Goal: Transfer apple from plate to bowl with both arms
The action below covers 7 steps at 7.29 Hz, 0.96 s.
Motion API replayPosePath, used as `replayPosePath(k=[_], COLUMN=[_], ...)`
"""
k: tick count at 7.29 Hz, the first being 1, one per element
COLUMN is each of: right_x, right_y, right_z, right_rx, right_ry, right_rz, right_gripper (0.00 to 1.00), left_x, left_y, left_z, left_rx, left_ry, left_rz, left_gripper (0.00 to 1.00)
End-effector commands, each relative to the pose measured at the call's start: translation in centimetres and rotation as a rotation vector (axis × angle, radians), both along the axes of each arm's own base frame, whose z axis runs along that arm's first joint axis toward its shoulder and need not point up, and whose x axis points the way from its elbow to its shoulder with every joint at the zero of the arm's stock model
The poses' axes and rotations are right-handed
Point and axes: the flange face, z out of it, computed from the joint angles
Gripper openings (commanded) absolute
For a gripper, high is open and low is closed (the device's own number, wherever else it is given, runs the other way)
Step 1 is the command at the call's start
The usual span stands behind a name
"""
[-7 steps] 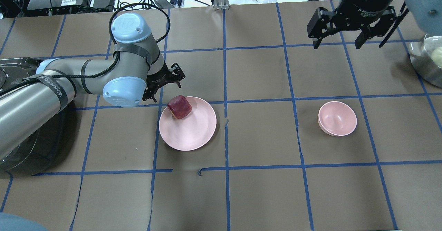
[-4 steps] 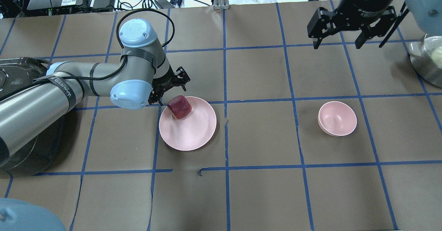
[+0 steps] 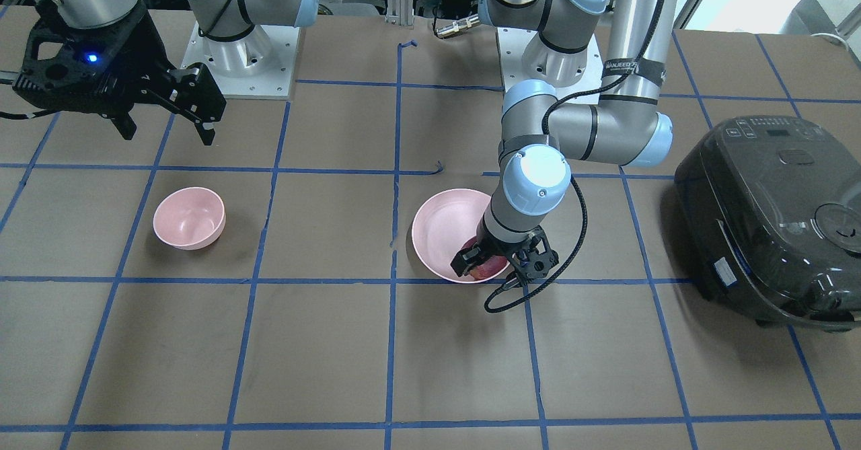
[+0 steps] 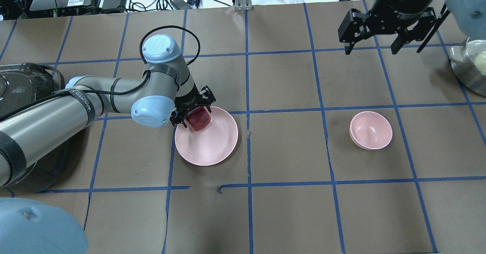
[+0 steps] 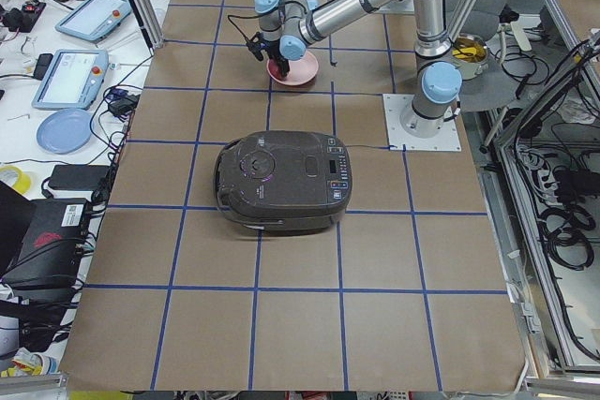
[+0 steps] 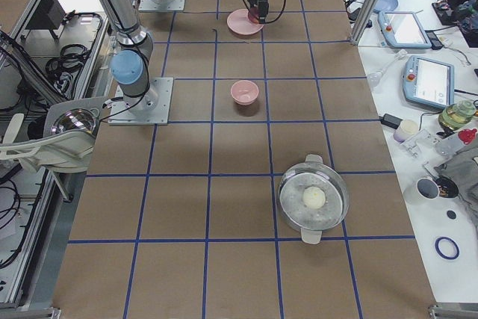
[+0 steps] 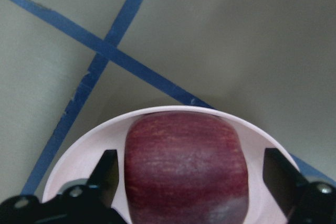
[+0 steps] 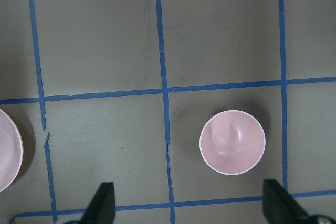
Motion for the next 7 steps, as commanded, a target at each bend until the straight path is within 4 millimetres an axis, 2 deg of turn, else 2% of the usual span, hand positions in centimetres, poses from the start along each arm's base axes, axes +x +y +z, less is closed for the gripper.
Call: replayPosePath(k=[1, 2, 3, 4, 5, 6, 7], right_x=[0.0, 0.0, 0.0, 0.0, -0.1, -0.1, -0.1], right_y=[0.0, 0.0, 0.0, 0.0, -0.1, 0.0, 0.0], right_z=[-0.1, -0.1, -0.1, -0.1, -0.1, -0.1, -0.1], right_rx=[0.002, 0.002, 0.002, 0.002, 0.002, 0.003, 0.005], right_ry=[0.003, 0.000, 0.001, 0.001, 0.001, 0.001, 0.006], right_rz=[0.000, 0.000, 0.000, 0.000, -0.002, -0.002, 0.000], right_gripper=[1.00, 1.00, 1.00, 1.00, 1.00, 1.00, 1.00], left_x=[0.0, 0.0, 0.0, -0.2, -1.3, -3.8, -5.7], left_y=[0.0, 0.1, 0.1, 0.1, 0.6, 1.4, 1.3], left_z=[-0.1, -0.2, -0.2, -0.1, 0.0, 2.8, 6.7], left_rx=[-0.001, 0.004, 0.004, 0.001, 0.004, -0.048, -0.090], left_ry=[0.000, 0.000, 0.003, 0.024, 0.032, 0.038, 0.034], left_rz=[-0.002, -0.003, -0.027, -0.032, -0.054, -0.113, -0.148], left_gripper=[0.94, 0.91, 0.54, 0.36, 0.23, 0.16, 0.08])
